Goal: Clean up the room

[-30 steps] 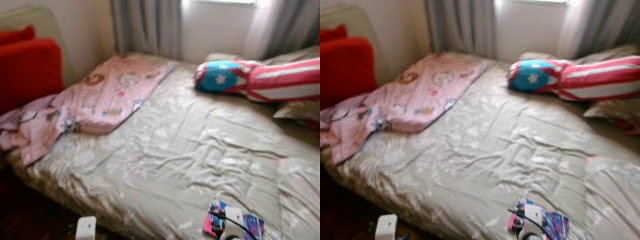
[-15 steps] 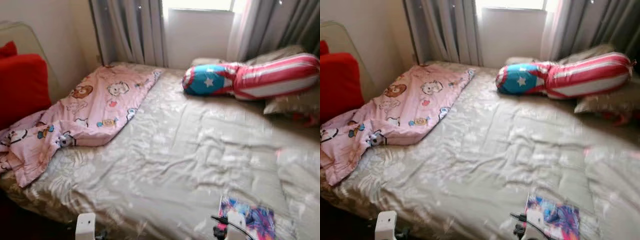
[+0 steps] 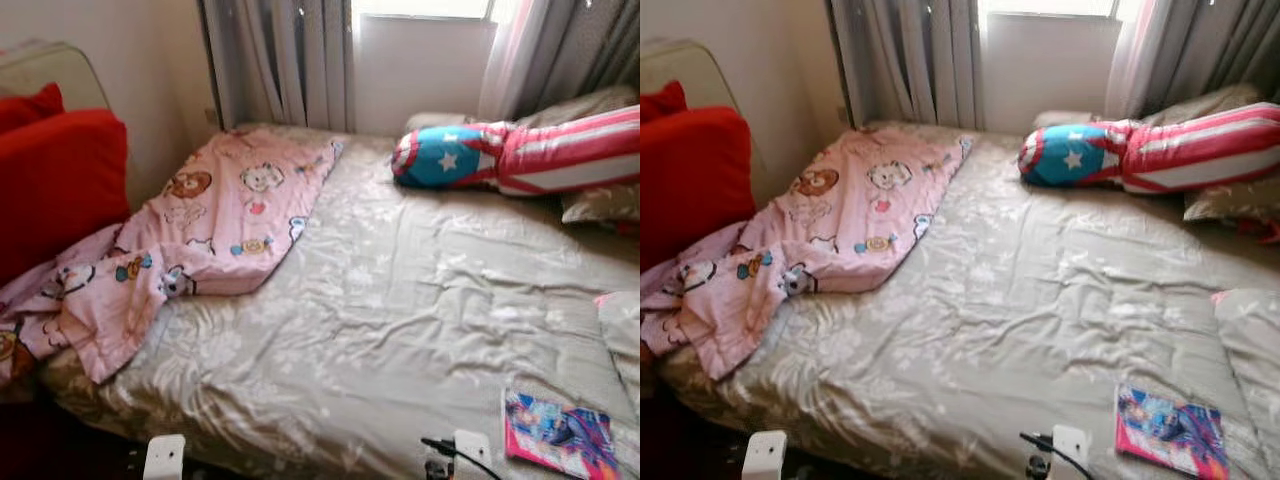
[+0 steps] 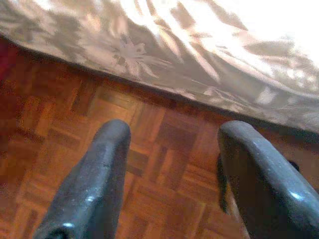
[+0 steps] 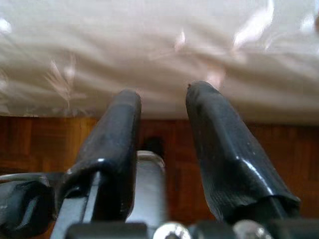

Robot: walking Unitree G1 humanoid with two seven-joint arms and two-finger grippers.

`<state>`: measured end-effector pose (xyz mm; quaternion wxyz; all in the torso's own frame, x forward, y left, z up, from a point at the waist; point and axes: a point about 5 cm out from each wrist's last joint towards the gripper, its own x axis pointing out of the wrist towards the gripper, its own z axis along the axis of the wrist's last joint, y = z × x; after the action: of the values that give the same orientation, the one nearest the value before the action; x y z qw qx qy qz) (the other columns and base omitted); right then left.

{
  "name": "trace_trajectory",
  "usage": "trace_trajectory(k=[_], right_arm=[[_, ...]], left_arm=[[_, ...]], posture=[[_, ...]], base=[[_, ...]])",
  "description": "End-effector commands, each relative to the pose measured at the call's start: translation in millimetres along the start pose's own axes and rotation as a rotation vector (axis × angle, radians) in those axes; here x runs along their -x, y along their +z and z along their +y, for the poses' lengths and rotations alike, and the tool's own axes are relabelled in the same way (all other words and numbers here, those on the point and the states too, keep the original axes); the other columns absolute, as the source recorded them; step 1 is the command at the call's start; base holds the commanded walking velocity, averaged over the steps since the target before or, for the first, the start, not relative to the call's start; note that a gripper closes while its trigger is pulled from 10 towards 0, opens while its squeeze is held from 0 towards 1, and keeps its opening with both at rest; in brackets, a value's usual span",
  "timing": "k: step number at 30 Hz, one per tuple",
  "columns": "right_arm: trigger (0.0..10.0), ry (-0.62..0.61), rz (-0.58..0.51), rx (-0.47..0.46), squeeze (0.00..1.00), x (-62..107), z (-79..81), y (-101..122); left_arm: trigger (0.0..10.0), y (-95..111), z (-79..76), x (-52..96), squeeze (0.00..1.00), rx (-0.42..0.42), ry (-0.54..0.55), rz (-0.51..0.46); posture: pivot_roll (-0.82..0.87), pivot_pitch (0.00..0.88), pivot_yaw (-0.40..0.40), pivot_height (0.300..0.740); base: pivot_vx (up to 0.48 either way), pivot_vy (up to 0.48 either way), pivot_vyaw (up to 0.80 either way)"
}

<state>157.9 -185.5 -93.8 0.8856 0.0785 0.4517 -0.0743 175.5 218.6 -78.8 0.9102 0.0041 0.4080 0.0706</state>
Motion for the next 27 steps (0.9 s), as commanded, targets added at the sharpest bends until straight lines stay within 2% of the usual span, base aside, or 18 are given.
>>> trace_trajectory(k=[1,27], right_arm=[[10.0,0.015,-0.009,0.002,0.00,-1.6,6.7,4.3],[10.0,0.027,0.002,0.018,0.00,-0.9,8.0,0.8]], left_arm=[[10.0,-5.4,10.5,2.3,0.00,-0.012,0.022,0.022],[10.0,-6.8,3.4,2.0,0.00,-0.012,0.007,0.026]], posture=[[0.01,0.003,0.021,0.740],[0.02,0.000,0.012,0.740]], base=[[0.000,0.480,0.00],[0.000,0.480,0.00]])
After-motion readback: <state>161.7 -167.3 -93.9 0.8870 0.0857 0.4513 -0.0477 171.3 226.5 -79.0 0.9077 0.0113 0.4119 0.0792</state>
